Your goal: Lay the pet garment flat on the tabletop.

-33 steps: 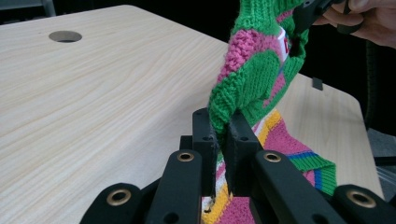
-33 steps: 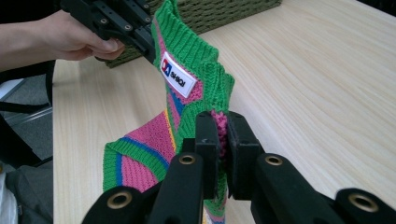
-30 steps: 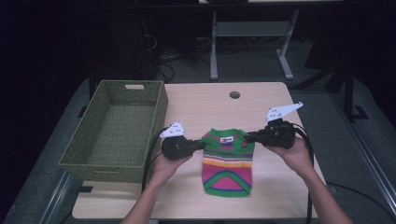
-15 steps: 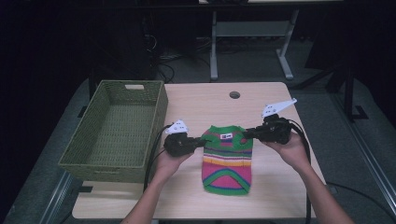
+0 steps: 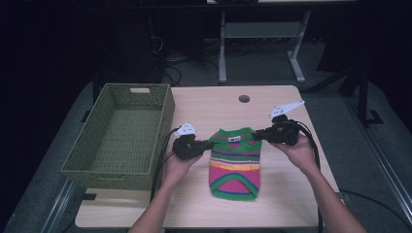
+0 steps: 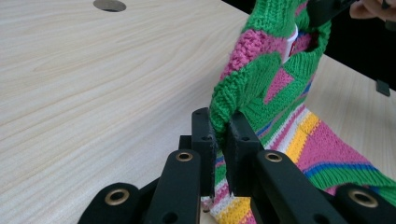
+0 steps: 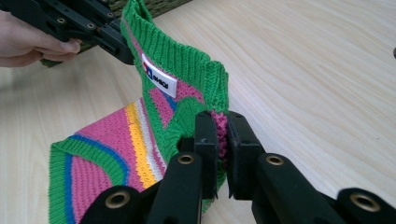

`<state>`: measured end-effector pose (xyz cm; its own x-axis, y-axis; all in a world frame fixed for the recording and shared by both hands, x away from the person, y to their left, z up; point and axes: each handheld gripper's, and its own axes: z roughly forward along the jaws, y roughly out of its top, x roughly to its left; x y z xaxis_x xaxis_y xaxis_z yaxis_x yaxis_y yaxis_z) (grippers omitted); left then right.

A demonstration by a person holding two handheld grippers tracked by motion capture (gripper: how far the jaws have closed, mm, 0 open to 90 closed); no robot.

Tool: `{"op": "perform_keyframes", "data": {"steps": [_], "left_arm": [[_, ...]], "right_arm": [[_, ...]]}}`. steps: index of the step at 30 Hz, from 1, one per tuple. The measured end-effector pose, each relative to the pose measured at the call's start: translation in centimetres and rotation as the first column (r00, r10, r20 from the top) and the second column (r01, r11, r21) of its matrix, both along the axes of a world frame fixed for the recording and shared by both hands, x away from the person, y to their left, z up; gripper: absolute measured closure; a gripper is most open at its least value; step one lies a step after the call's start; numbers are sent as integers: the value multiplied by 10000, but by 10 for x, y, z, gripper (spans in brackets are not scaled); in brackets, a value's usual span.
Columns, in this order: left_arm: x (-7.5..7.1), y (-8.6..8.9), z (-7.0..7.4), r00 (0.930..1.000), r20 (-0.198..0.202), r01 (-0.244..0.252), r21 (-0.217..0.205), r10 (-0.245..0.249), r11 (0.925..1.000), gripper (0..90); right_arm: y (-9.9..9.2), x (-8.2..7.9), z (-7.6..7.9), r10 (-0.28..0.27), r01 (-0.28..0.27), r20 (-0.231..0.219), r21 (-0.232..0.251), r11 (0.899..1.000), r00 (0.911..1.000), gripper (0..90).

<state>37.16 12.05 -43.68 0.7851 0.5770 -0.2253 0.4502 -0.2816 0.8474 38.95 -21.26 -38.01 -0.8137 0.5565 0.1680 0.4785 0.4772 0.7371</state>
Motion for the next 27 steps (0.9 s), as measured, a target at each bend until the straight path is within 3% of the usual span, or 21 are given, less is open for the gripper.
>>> {"op": "perform_keyframes", "data": {"steps": [8,10,13,15,17,19,22,27], "left_arm": [[7,-2,-6,9992,-72,-389,-113,388,9992,835],[9,-2,-7,9988,-49,-480,-308,479,9984,835],[14,-3,-7,9983,-56,-573,-234,572,9981,831],[17,-4,-6,9960,-48,-889,-355,888,9954,783],[18,-3,-6,9911,-125,-1326,-356,1322,9905,680],[19,-2,-5,9889,-151,-1485,-317,1481,9884,638],[19,-1,-4,9869,-242,-1604,-290,1597,9866,577],[15,1,-4,9885,-142,-1508,-117,1507,9885,545]], "right_arm": [[1,12,-7,-315,315,-33,19,9995,9995,834],[2,15,-8,-383,383,42,-26,9993,9993,834],[4,24,-8,-565,566,39,-59,9984,9984,825],[5,29,-8,-879,878,182,39,9961,9960,750],[6,36,-11,-1213,1211,233,65,9926,9923,642],[5,44,-15,-1518,1517,79,162,9883,9884,592],[4,48,-24,-1614,1623,-373,232,9865,9862,574],[1,43,-33,-1653,1663,-612,130,9860,9844,542]]}}
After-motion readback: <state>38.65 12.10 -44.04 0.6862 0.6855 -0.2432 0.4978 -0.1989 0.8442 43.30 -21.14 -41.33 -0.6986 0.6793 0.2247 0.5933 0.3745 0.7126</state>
